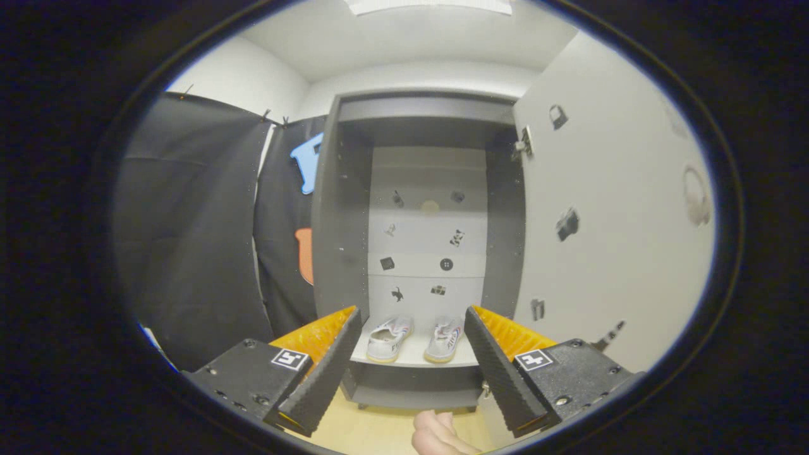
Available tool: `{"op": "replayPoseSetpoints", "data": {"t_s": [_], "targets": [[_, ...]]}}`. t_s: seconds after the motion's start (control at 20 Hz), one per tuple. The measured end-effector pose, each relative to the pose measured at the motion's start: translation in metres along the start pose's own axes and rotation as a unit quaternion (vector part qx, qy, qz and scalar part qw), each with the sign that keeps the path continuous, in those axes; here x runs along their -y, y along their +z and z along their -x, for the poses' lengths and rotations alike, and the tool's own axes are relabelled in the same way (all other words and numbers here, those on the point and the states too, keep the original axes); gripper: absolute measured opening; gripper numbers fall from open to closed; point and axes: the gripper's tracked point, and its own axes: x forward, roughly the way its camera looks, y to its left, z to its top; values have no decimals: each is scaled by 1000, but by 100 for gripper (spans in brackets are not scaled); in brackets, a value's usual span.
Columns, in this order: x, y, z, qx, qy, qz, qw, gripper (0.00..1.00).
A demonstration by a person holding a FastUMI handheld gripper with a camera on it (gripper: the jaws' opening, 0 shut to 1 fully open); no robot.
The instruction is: Open the shoe cabinet door, grab the shoes and put them into the shoe cabinet, then close the shoe cabinet door.
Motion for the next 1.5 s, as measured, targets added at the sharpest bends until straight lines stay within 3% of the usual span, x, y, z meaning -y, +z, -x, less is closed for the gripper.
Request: {"op": "replayPoseSetpoints", "data": {"t_s": [0.3, 0.55, 0.7, 1.25, 1.5], "targets": [[53, 41, 128, 50, -36, 20, 998, 100], [107, 49, 206, 53, -33, 41, 997, 100], [162, 53, 235, 67, -76, 44, 994, 100], [334, 29, 241, 28, -149, 34, 988, 100], [372, 3, 198, 12, -117, 10, 993, 100]]}}
